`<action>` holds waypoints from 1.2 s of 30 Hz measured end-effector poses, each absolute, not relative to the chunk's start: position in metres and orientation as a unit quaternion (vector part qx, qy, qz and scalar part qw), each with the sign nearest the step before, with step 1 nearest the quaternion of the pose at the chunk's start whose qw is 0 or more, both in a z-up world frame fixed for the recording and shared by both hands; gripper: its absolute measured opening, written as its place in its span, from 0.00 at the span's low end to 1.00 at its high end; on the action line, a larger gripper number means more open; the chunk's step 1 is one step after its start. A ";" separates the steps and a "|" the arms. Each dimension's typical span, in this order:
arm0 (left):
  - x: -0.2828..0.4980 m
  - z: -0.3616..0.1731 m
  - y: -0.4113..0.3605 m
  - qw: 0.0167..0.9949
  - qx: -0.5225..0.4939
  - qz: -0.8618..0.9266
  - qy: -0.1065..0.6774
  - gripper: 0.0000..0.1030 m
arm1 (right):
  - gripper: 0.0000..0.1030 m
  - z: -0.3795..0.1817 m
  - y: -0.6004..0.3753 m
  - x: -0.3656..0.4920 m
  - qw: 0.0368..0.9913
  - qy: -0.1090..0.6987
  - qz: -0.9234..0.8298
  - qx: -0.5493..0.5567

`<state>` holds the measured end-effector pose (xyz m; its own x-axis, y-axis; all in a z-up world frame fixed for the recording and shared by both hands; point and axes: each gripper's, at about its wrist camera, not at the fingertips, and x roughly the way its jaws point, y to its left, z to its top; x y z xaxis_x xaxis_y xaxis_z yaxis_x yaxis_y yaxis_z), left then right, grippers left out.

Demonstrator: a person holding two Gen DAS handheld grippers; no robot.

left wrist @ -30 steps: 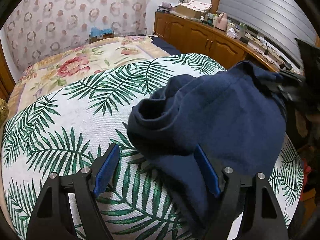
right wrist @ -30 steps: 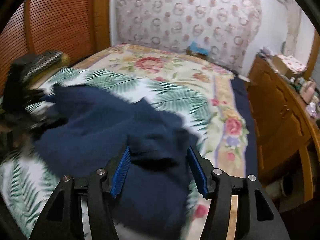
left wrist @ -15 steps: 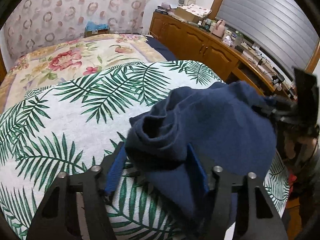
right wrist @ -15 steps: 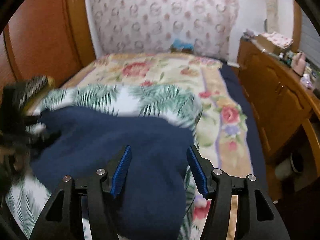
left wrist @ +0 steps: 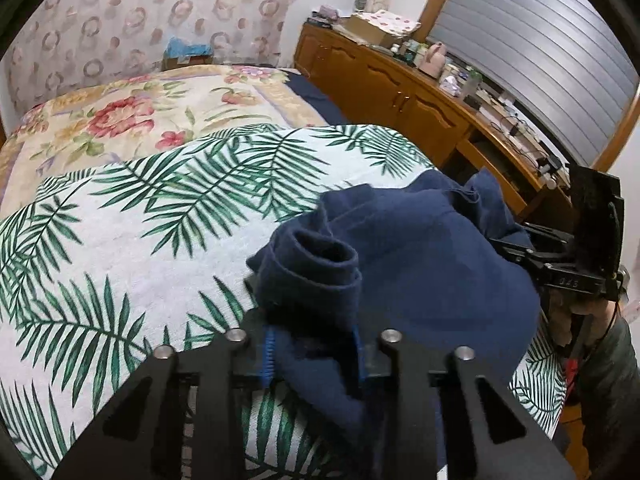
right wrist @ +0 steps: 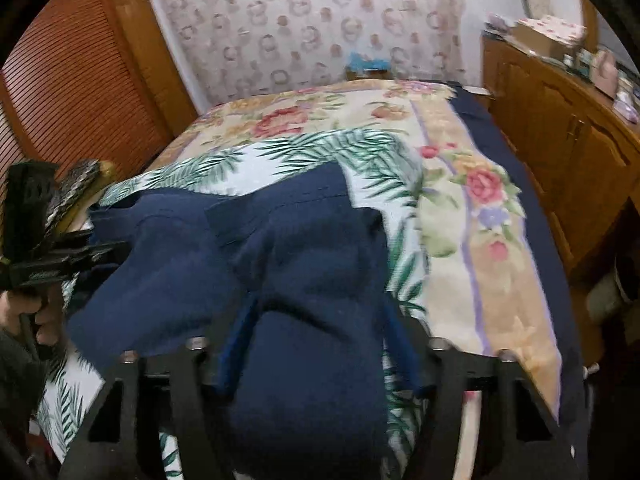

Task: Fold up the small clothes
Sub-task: 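Carry the folded shirt with both grippers onto the patterned pillow by the wardrobe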

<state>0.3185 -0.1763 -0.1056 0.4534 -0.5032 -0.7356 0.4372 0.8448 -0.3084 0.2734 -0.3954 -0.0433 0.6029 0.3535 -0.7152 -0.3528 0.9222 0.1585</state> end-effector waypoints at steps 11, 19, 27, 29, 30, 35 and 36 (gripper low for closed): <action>0.271 -0.050 -0.170 0.878 -0.053 -0.315 0.356 0.15 | 0.22 -0.028 -0.386 0.252 0.913 0.346 0.212 -0.033; 0.220 0.001 -0.123 0.910 -0.072 -0.302 0.275 0.15 | 0.21 0.005 -0.350 0.225 0.925 0.286 0.242 -0.060; 0.169 0.014 -0.021 0.949 -0.094 -0.202 0.222 0.15 | 0.21 0.019 -0.252 0.229 0.907 0.239 0.329 -0.111; 0.155 0.016 0.008 0.956 -0.108 -0.174 0.211 0.15 | 0.21 0.022 -0.219 0.234 0.899 0.228 0.354 -0.121; 0.149 0.016 0.021 0.959 -0.112 -0.161 0.206 0.15 | 0.21 0.023 -0.202 0.238 0.895 0.222 0.366 -0.124; 0.130 0.008 0.082 0.969 -0.131 -0.086 0.193 0.15 | 0.21 0.031 -0.114 0.258 0.875 0.192 0.414 -0.165; 0.128 0.004 0.095 0.968 -0.144 -0.074 0.192 0.15 | 0.21 0.032 -0.093 0.263 0.869 0.188 0.423 -0.174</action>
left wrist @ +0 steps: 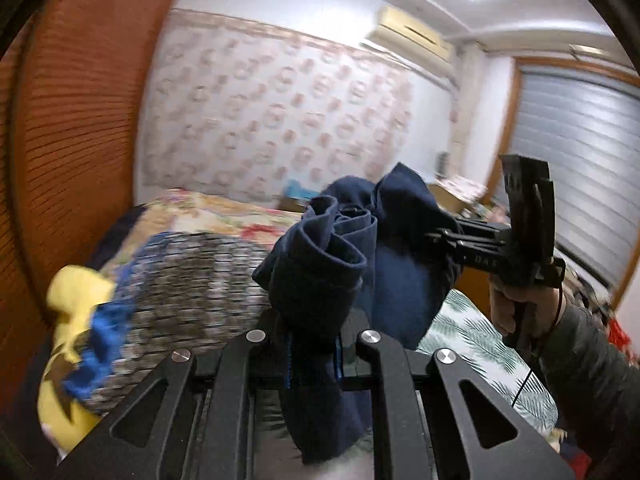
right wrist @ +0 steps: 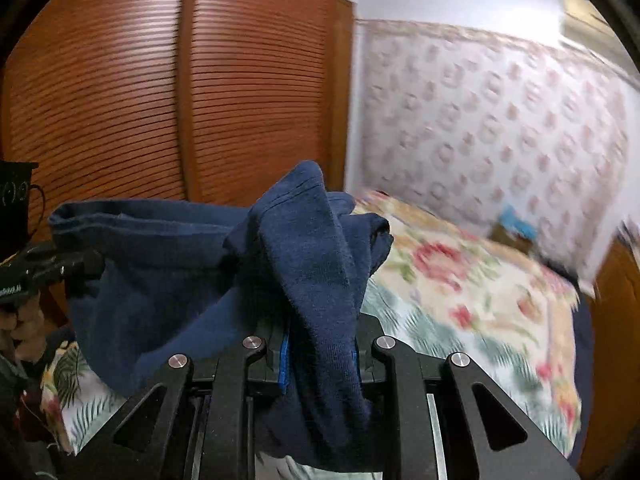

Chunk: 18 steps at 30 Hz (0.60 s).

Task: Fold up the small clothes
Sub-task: 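Carry the folded shirt with both grippers onto the patterned pillow by the wardrobe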

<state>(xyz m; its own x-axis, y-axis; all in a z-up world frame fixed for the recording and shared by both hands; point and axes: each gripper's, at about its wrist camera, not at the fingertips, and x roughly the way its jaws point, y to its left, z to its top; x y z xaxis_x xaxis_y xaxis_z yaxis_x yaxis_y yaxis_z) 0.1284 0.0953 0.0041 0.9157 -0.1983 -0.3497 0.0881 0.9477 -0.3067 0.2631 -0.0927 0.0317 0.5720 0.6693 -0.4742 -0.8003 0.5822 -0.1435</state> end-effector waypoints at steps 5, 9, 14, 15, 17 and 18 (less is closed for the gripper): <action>0.125 -0.019 0.141 0.962 -0.194 -0.025 0.188 0.15 | 0.21 0.020 -0.007 0.308 0.843 0.186 0.464 -0.198; 0.136 -0.045 0.162 0.954 -0.216 -0.003 0.209 0.15 | 0.20 0.001 0.055 0.358 0.829 0.196 0.475 -0.219; 0.134 -0.062 0.168 0.948 -0.222 0.024 0.227 0.15 | 0.20 -0.017 0.103 0.397 0.815 0.224 0.482 -0.231; 0.134 -0.064 0.168 0.947 -0.224 0.029 0.231 0.15 | 0.21 -0.022 0.107 0.406 0.812 0.234 0.484 -0.228; 0.134 -0.072 0.170 0.944 -0.226 0.042 0.237 0.15 | 0.24 -0.027 0.115 0.423 0.814 0.246 0.478 -0.222; 0.131 -0.070 0.170 0.943 -0.227 0.046 0.239 0.15 | 0.26 -0.029 0.116 0.430 0.816 0.250 0.475 -0.214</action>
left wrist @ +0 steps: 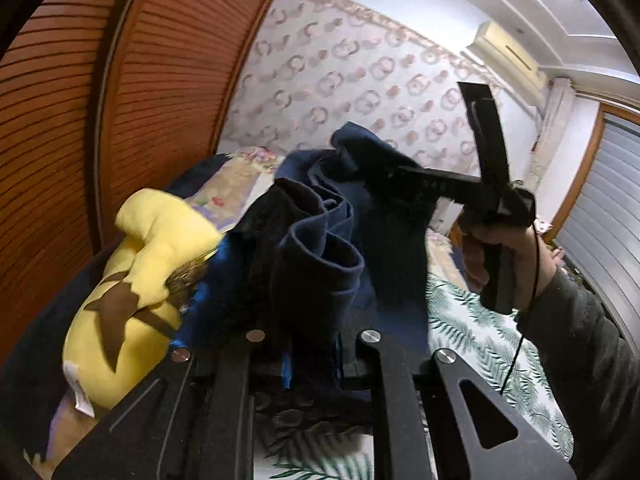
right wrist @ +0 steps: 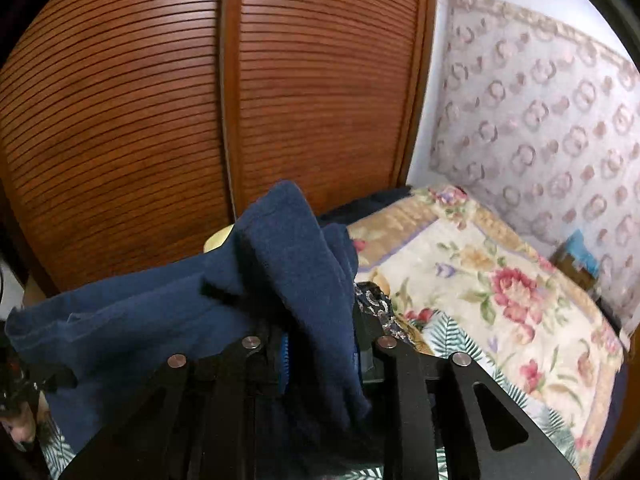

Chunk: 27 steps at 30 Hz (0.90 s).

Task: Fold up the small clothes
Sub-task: 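Carry the folded shirt with both grippers onto the patterned pillow by the wardrobe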

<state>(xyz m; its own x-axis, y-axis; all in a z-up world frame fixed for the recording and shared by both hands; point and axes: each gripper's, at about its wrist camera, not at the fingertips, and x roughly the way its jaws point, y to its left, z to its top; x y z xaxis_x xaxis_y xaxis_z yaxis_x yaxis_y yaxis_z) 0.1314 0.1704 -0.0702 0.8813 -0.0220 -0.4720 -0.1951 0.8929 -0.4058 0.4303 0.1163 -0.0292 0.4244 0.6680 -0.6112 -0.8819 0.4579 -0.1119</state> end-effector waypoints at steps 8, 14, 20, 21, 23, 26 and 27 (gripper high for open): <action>0.126 -0.078 0.175 0.939 -0.230 0.054 0.249 0.15 | 0.47 -0.013 0.121 0.465 0.865 0.239 0.420 -0.131; 0.121 -0.073 0.174 0.944 -0.201 0.076 0.252 0.24 | 0.47 -0.031 0.121 0.441 0.836 0.244 0.468 -0.153; 0.109 -0.051 0.164 0.962 -0.138 0.102 0.210 0.65 | 0.47 -0.041 0.104 0.431 0.826 0.245 0.480 -0.165; 0.109 -0.049 0.161 0.964 -0.131 0.100 0.207 0.76 | 0.47 -0.044 0.102 0.432 0.825 0.248 0.481 -0.163; 0.111 -0.045 0.156 0.967 -0.117 0.093 0.204 0.78 | 0.47 -0.036 0.083 0.431 0.825 0.250 0.481 -0.161; 0.116 -0.044 0.151 0.969 -0.107 0.084 0.208 0.79 | 0.47 -0.034 0.070 0.429 0.827 0.258 0.473 -0.160; 0.119 -0.046 0.149 0.968 -0.103 0.082 0.214 0.79 | 0.47 -0.032 0.072 0.424 0.828 0.260 0.470 -0.160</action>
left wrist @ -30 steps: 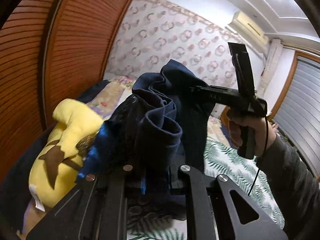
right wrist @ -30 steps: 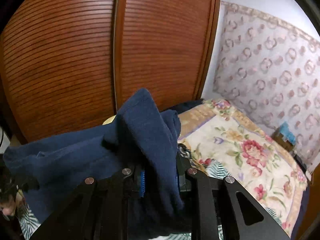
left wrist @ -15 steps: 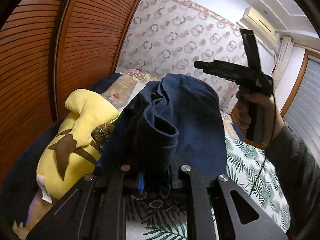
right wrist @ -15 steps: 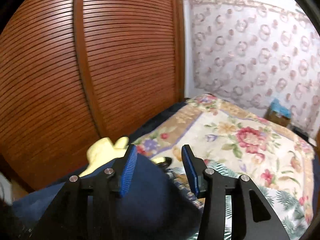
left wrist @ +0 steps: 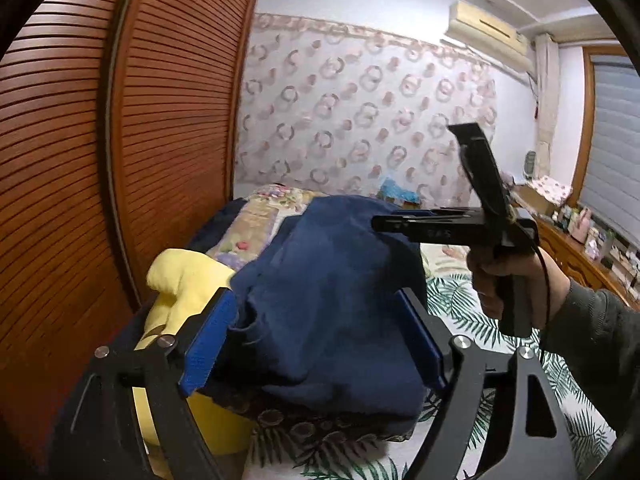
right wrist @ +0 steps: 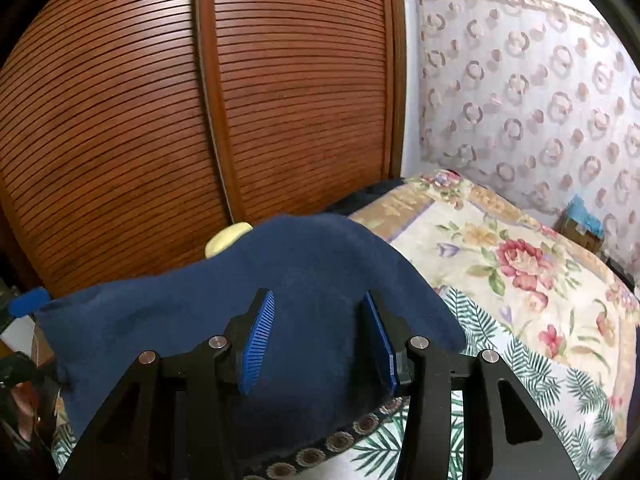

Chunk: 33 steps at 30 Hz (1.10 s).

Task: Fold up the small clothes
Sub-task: 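Carry the folded shirt with both grippers onto the patterned pillow by the wardrobe, then open both grippers to release the folded shirt and withdraw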

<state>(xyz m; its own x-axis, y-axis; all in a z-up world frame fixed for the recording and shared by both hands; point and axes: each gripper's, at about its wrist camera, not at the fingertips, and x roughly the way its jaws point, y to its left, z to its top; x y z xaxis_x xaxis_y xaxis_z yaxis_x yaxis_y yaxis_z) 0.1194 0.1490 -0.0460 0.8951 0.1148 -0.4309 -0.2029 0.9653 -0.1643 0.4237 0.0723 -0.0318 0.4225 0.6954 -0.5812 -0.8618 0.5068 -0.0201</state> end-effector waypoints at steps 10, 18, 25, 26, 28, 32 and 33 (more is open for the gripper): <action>0.149 -0.090 0.155 0.945 -0.095 0.100 0.297 0.79 | 0.64 -0.055 0.078 0.432 0.832 0.287 0.455 -0.137; 0.140 -0.079 0.149 0.950 -0.081 0.099 0.286 0.79 | 0.64 -0.050 0.075 0.418 0.845 0.278 0.438 -0.127; 0.122 -0.057 0.134 0.959 -0.064 0.087 0.261 0.81 | 0.64 -0.036 0.049 0.375 0.849 0.262 0.440 -0.126; 0.120 -0.055 0.131 0.960 -0.060 0.086 0.260 0.81 | 0.64 -0.034 0.045 0.368 0.850 0.259 0.442 -0.125; 0.115 -0.052 0.123 0.961 -0.050 0.087 0.259 0.81 | 0.64 -0.029 0.035 0.351 0.851 0.254 0.443 -0.124; 0.106 -0.044 0.108 0.964 -0.044 0.079 0.252 0.81 | 0.64 -0.025 0.010 0.320 0.855 0.247 0.441 -0.115; 0.105 -0.042 0.104 0.963 -0.042 0.079 0.252 0.81 | 0.64 -0.024 0.002 0.311 0.857 0.246 0.439 -0.112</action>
